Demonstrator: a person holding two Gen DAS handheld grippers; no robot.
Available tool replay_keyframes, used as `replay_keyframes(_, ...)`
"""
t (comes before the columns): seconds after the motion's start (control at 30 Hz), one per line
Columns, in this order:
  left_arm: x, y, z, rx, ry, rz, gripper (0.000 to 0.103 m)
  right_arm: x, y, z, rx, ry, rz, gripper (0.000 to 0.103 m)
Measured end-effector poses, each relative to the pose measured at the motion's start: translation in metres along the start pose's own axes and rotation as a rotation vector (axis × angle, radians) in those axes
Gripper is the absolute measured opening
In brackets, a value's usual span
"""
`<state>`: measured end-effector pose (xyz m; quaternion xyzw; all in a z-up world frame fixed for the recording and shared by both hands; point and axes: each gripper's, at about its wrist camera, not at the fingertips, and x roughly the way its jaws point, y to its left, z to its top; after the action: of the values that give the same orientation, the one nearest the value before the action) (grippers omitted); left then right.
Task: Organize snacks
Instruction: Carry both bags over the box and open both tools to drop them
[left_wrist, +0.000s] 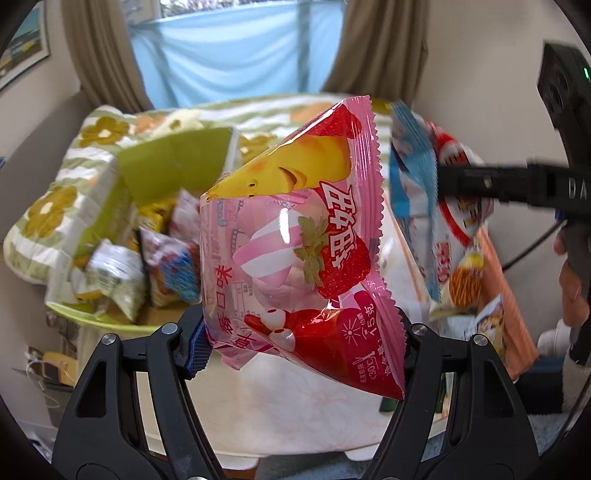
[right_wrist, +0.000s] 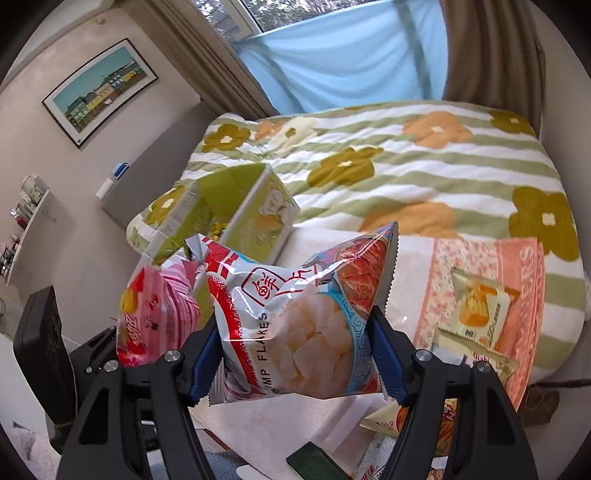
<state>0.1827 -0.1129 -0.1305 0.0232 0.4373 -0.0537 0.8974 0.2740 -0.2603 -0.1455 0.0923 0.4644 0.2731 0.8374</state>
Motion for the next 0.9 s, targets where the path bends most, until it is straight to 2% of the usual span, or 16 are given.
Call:
replay_keyframes(0.17,-0.012,0.041,0.028,-0.023,-0.061,0.026,0.069,-0.009,0.024,0.011,-0.040,-0.041,0.010,0.069)
replay_keyframes(0.4,-0.001,0.112,0.061,-0.021,-0.070,0.034,0.069,0.013,0.067,0.039,-0.094,-0.069,0.016,0.069)
replay_keyframes(0.67,0.050,0.203,0.102,-0.009,0.006,-0.002,0.069,0.078,0.112,0.089,-0.043,-0.078,0.004,0.069)
replay_keyframes(0.9,0.114,0.249,0.130,0.031,0.112,-0.075,0.070,0.131,0.137,0.119,0.040,-0.076,-0.041,0.069)
